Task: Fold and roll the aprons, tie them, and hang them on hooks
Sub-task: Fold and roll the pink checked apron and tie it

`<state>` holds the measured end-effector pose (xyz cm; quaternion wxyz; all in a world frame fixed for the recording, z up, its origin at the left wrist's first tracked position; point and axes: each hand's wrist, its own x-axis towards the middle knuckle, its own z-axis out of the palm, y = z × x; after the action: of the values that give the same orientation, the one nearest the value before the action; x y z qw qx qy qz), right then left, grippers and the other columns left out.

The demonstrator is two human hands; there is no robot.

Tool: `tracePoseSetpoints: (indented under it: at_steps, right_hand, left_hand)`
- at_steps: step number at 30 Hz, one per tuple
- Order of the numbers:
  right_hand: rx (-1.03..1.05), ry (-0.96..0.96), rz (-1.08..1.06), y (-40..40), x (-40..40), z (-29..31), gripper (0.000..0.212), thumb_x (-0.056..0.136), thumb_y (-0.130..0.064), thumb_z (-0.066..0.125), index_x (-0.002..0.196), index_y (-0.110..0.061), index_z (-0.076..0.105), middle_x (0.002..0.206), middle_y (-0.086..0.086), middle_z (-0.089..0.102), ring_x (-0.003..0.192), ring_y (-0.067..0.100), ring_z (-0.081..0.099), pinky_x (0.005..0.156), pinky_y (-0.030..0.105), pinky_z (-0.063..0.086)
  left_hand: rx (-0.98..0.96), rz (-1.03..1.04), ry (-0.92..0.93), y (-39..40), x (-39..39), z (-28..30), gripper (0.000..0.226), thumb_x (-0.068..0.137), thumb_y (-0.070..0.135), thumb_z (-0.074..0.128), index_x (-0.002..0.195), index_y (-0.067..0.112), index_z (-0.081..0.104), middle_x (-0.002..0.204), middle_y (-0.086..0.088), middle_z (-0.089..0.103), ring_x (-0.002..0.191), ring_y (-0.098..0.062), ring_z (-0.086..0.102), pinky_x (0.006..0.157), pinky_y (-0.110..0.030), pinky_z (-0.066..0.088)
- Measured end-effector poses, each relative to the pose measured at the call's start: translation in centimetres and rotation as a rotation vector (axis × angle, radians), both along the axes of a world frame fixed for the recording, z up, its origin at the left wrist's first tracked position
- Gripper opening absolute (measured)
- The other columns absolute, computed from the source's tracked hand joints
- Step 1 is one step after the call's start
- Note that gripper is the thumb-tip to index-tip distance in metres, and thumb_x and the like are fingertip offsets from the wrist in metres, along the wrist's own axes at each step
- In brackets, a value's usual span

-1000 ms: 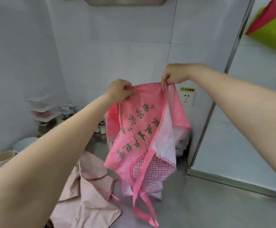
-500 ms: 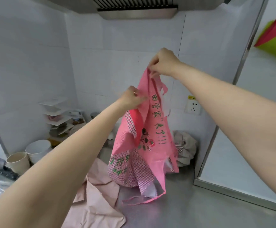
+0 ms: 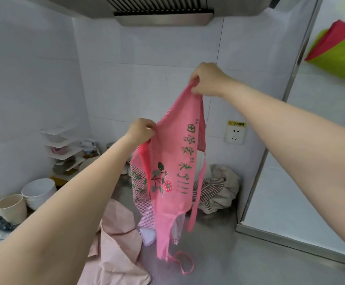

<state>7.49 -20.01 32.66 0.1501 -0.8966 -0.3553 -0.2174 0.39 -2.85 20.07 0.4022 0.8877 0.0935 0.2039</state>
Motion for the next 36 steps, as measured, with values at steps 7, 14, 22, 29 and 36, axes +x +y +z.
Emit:
tracePoseSetpoints:
  at_steps: [7,14,22,29,36]
  right_hand:
    - [-0.098,-0.081,-0.135,0.3,0.9,-1.6,0.02,0.079,-0.017,0.064,0.095,-0.004,0.065,0.102,0.018,0.061,0.098,0.034,0.059,0.075,0.029,0.041]
    - [0.04,-0.082,0.008,2.8,0.2,-0.8,0.023,0.084,-0.028,0.06,0.077,-0.006,0.057,0.086,0.013,0.053,0.091,0.03,0.053,0.068,0.027,0.032]
    - [0.203,-0.137,-0.085,-0.8,1.6,-0.3,0.019,0.086,-0.021,0.056,0.089,-0.007,0.067,0.098,0.011,0.063,0.099,0.03,0.056,0.08,0.031,0.043]
    - [-0.422,0.276,-0.399,-5.0,4.3,-3.9,0.028,0.073,-0.013,0.071,0.1,-0.006,0.069,0.093,0.009,0.068,0.097,0.027,0.065,0.089,0.035,0.052]
    - [-0.312,0.783,-0.066,-1.2,0.5,-7.5,0.039,0.08,-0.02,0.073,0.113,-0.02,0.055,0.103,0.0,0.058,0.074,0.013,0.055,0.059,0.021,0.042]
  left_hand:
    - [0.259,0.247,-0.429,-1.5,-1.2,-0.3,0.016,0.084,0.003,0.05,0.098,0.005,0.059,0.104,-0.009,0.056,0.08,-0.026,0.058,0.072,-0.032,0.044]
    - [0.062,-0.02,0.219,-5.4,0.3,-4.9,0.078,0.081,0.046,0.066,0.134,-0.001,0.033,0.129,-0.013,0.045,0.117,-0.029,0.05,0.095,-0.033,0.043]
    - [0.202,-0.053,0.253,-2.9,1.5,-4.4,0.031,0.084,0.027,0.062,0.07,-0.001,0.061,0.056,-0.003,0.041,0.066,-0.022,0.043,0.048,-0.02,0.028]
    - [0.216,0.196,0.097,2.3,0.7,0.5,0.017,0.087,0.012,0.06,0.096,0.002,0.071,0.091,-0.019,0.065,0.091,-0.029,0.06,0.074,-0.03,0.043]
    - [0.305,0.106,-0.066,2.3,0.9,3.9,0.028,0.082,-0.001,0.057,0.106,0.004,0.07,0.108,-0.016,0.067,0.104,-0.031,0.061,0.082,-0.028,0.044]
